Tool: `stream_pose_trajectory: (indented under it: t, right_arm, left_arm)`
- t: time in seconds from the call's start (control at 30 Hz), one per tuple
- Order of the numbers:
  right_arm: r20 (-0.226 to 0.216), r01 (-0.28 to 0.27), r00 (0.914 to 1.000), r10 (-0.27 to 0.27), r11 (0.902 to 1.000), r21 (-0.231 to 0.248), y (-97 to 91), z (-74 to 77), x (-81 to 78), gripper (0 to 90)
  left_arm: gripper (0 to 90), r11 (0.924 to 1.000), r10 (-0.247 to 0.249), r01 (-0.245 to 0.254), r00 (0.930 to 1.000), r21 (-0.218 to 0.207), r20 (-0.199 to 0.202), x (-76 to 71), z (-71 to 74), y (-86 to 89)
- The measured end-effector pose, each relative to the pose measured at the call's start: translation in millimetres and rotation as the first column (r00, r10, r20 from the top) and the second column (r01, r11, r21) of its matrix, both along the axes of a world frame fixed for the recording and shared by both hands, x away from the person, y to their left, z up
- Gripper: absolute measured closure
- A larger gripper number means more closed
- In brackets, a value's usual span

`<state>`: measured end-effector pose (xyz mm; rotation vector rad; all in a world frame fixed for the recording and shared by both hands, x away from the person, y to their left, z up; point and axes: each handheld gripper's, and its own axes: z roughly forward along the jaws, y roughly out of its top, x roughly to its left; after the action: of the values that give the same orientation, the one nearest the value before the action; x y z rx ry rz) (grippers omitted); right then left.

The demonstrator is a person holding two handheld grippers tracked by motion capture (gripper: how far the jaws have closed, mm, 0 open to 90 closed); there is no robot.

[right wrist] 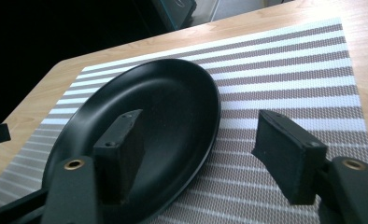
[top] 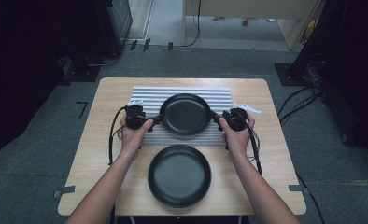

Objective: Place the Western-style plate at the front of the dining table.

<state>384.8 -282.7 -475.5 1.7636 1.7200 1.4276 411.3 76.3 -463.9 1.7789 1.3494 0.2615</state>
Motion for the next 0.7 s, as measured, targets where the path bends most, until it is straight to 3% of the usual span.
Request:
stream_pose_trajectory:
  t: [0.7]
  right_arm:
    - [0.029, -0.074, 0.9966, 0.077, 0.9946, -0.072, -26.6, 6.4, -63.7, 29.2]
  left_arm:
    - [10.2, 0.9995, -0.014, 0.015, 0.9988, -0.027, 0.047, -57.0, 6.7, 36.1]
